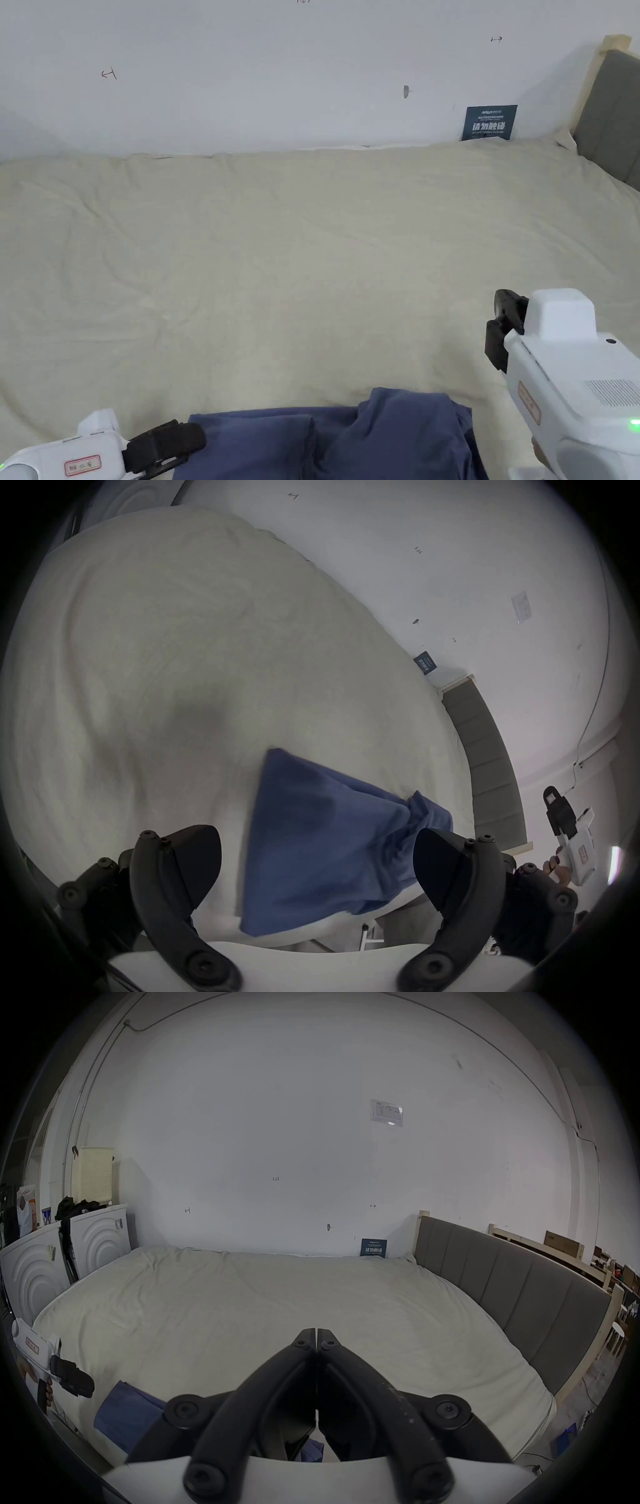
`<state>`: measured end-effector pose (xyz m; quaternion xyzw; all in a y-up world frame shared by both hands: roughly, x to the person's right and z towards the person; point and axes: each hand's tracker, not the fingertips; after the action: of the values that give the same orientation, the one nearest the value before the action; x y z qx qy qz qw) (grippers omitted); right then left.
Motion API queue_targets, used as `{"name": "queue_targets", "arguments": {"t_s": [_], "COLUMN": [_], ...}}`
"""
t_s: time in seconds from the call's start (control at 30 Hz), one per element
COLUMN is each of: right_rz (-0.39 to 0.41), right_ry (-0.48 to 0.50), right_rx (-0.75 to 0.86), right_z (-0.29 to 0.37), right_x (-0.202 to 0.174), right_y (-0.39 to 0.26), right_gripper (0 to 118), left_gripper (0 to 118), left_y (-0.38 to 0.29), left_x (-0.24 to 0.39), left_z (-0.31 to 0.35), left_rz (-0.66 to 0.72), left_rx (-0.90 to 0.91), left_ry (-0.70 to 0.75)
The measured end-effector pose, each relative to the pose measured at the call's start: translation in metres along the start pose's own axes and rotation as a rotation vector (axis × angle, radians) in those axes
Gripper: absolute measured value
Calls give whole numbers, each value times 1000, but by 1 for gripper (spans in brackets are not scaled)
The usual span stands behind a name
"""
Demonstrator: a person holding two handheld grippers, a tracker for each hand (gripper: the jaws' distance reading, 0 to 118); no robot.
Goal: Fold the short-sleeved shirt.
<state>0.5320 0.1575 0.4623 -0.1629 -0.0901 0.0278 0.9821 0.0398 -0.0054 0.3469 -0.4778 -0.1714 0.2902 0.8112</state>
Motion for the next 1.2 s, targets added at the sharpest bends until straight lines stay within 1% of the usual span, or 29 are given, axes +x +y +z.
{"name": "queue_targets", "arguments": {"t_s": [0.03,0.07,0.1,0.13,0.17,0.2,0.27,0.3,0.33,0.4,0.43,0.47,0.53,0.57,0.63,0.7,0.73,0.8,0.87,1.03,1.1,1.2], "right_rz": [0,1,5,8,10,10,10,13,14,9,7,7,5,6,9,8,4,-6,-12,-12,-13,-19], "right_ry": [2,2,2,0,-1,-1,-2,-5,-8,-9,-11,-12,-14,-14,-14,-15,-14,-9,-1,25,30,39], "right_rx": [-3,-7,-11,-13,-15,-18,-24,-28,-31,-36,-39,-42,-46,-45,-42,-40,-36,-28,-16,4,9,15], "right_z": [-1,-3,-4,-5,-6,-6,-8,-9,-10,-12,-12,-13,-12,-12,-12,-12,-12,-12,-10,-6,-5,-4], "right_x": [-1,-2,-3,-4,-4,-5,-5,-5,-5,-4,-4,-3,-3,-2,-1,1,2,2,2,0,0,1], "right_y": [0,0,-1,-1,-2,-2,-3,-4,-4,-6,-6,-7,-7,-7,-6,-4,-3,-1,1,5,5,5], "right_gripper": [2,2,2,2,2,2,2,2,2,2,2,2,2,2,2,2,2,2,2,2,2,2], "left_gripper": [114,110,100,82,69,61,61,56,35,24,24,18,11,10,8,7,6,6,6,6,6,6], "left_y": [0,-4,-7,-8,-8,-13,-15,-16,-17,-18,-21,-19,-22,-22,-25,-24,-27,-24,-17,-4,-3,-6], "left_x": [-6,-25,-31,-36,-38,-30,-35,-36,-27,-26,-23,-25,-19,-16,-2,7,24,28,18,9,18,50], "left_z": [-5,-16,-21,-25,-29,-29,-37,-35,-32,-38,-44,-48,-46,-43,-37,-28,-15,-2,11,52,64,71], "left_rz": [9,8,0,-29,-44,-47,-49,-53,-43,10,-4,-33,-108,-105,-163,-189,-200,-203,-190,-181,-174,-187], "left_rx": [-14,-32,-32,-30,-38,-48,-60,-42,-33,-55,-65,-75,-50,-27,5,5,7,30,43,105,118,125], "left_ry": [1,-4,3,5,11,22,19,-13,-46,-69,-56,-32,11,8,36,57,77,143,136,254,257,257]}}
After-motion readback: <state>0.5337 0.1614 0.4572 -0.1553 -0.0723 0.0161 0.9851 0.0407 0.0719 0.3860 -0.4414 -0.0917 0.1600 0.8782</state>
